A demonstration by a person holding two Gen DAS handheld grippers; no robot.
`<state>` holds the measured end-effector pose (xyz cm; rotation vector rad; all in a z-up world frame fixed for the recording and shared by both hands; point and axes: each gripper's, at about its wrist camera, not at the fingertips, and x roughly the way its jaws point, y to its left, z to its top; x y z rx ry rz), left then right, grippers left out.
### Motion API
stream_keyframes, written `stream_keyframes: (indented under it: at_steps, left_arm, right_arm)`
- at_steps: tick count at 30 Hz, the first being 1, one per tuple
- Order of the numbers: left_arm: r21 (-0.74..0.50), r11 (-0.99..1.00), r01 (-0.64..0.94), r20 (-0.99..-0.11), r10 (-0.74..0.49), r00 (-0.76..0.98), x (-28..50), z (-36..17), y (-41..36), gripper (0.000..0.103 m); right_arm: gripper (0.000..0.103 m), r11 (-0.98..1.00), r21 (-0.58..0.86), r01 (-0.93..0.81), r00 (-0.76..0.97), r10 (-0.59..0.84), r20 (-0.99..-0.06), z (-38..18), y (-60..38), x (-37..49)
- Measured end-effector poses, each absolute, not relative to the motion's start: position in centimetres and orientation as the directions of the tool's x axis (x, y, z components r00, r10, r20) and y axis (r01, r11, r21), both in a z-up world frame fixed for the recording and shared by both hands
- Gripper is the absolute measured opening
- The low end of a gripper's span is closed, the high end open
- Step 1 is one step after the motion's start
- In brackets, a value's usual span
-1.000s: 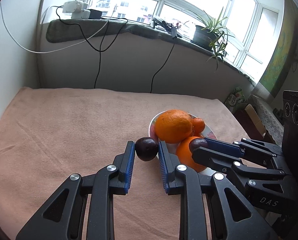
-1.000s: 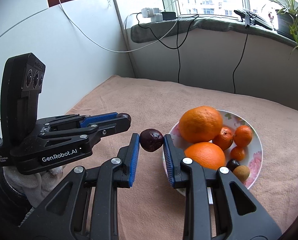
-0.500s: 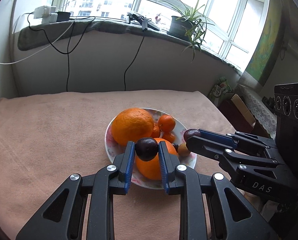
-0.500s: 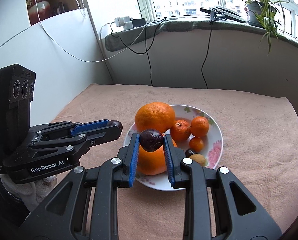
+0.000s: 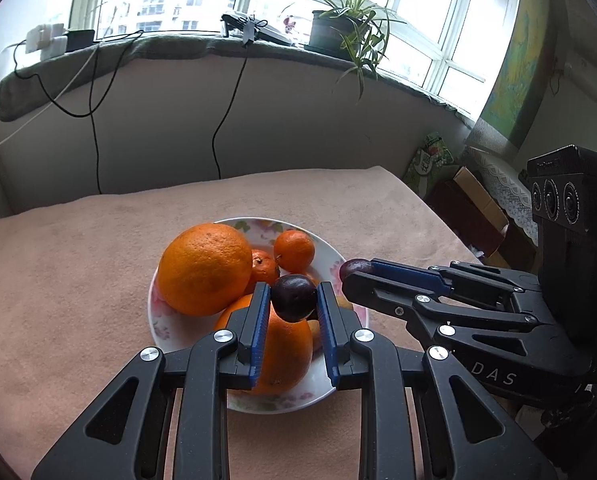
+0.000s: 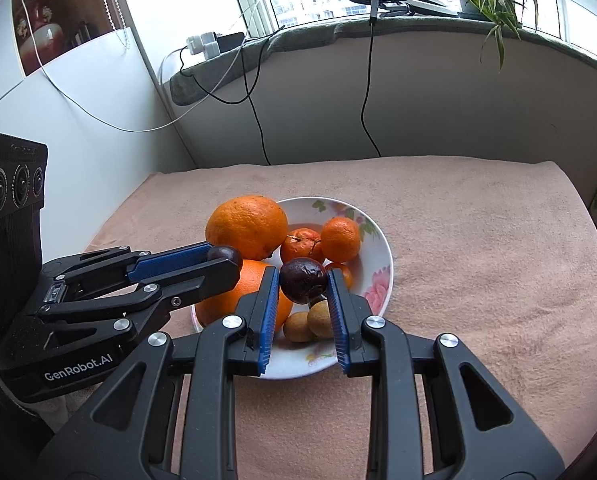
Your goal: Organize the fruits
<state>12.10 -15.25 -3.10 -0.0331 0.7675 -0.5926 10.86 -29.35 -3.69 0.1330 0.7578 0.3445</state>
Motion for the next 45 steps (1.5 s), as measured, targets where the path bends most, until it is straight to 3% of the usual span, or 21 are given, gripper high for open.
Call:
stream_keyframes:
  at_steps: [15,18,20,25,29,32,36,39,42,45]
  left_arm:
    - [-0.205,0.846,0.492,-0.661,-0.49,0.568,12.9,-3.5,-16.2,0.023]
    - [-0.2,0.847,0.493,-0.66,-0.489,0.571,12.9,-3.4,-16.3,0.033]
    - [-0.198,0.849,0.49,-0.658,-0.486,0.575,12.8,-3.2,-16.3,0.034]
    - [-0.197,0.855,0.48,-0.657,-0.479,0.582,12.7,-3.1,-15.7,0.034]
    - [-0.201,0.857,0.475,-0.649,-0.479,0.59,12.4,-2.9,-15.3,0.034]
    - [-0.204,0.86,0.469,-0.645,-0.478,0.596,12.2,-2.7,-14.8,0.041]
    - [-0.206,0.863,0.461,-0.638,-0.476,0.605,11.6,-2.5,-14.2,0.041]
    - [-0.207,0.868,0.451,-0.632,-0.47,0.616,11.1,-2.3,-13.6,0.042]
    - [-0.201,0.877,0.437,-0.626,-0.458,0.631,10.3,-2.0,-13.0,0.054]
    - [-0.204,0.883,0.423,-0.621,-0.45,0.641,9.8,-1.8,-12.4,0.058]
  right_arm:
    - [0.026,0.937,0.237,-0.255,0.662,0.348,-0.664,-4.7,-29.8,11.7]
    - [0.026,0.939,0.228,-0.257,0.661,0.343,-0.667,-4.7,-29.8,11.7]
    - [0.028,0.941,0.218,-0.259,0.661,0.337,-0.67,-4.6,-29.7,11.7]
    - [0.042,0.945,0.212,-0.251,0.668,0.327,-0.668,-4.5,-29.8,11.4]
    - [0.048,0.946,0.21,-0.246,0.676,0.323,-0.662,-4.2,-29.8,11.0]
    - [0.05,0.946,0.211,-0.247,0.682,0.324,-0.656,-3.9,-29.8,10.6]
    - [0.06,0.947,0.21,-0.243,0.691,0.321,-0.647,-3.5,-29.8,9.9]
    - [0.062,0.947,0.21,-0.242,0.698,0.32,-0.641,-3.2,-29.8,9.3]
    - [0.064,0.948,0.208,-0.239,0.705,0.317,-0.634,-2.8,-29.8,8.7]
    - [0.071,0.951,0.199,-0.236,0.717,0.309,-0.625,-2.5,-29.8,8.2]
